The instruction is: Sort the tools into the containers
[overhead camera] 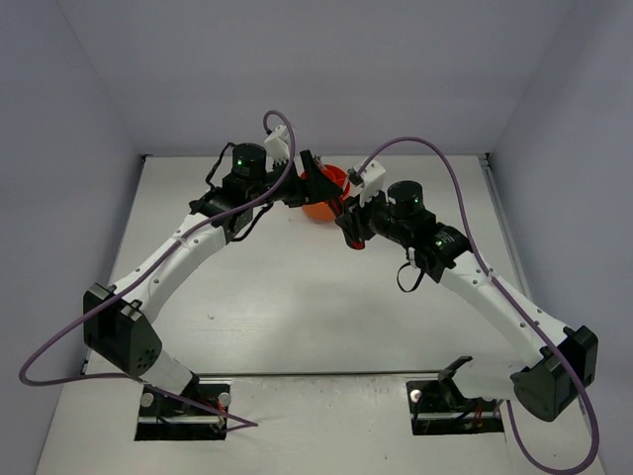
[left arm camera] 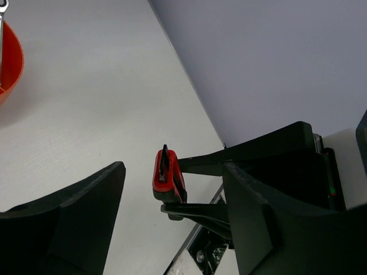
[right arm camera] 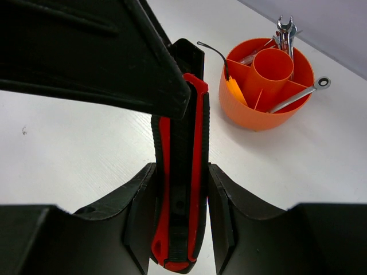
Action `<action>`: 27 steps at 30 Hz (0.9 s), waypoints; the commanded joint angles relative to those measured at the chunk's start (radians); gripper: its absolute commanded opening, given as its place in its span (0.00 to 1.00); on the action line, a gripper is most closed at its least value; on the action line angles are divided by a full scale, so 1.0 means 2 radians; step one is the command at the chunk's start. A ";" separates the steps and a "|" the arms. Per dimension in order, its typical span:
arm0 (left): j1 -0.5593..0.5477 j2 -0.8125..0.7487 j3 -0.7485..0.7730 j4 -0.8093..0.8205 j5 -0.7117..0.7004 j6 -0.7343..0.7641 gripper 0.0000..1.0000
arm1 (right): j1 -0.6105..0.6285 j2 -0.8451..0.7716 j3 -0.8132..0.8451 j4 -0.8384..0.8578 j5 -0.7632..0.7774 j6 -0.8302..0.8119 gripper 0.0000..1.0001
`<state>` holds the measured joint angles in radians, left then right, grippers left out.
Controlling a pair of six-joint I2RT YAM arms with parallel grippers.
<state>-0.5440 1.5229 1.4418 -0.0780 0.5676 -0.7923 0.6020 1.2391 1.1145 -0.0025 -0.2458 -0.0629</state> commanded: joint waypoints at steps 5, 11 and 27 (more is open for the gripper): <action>-0.019 0.004 0.053 -0.026 -0.023 0.029 0.54 | 0.003 0.000 0.030 0.052 -0.011 -0.013 0.00; -0.024 0.013 0.060 -0.051 -0.031 0.043 0.46 | 0.003 0.001 0.032 0.054 -0.014 -0.015 0.00; -0.029 0.012 0.068 0.007 -0.009 0.071 0.00 | 0.004 -0.005 0.020 0.060 -0.017 -0.008 0.08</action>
<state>-0.5957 1.5837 1.5105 -0.1773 0.5462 -0.6981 0.6014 1.2423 1.1164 0.0103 -0.2520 -0.0803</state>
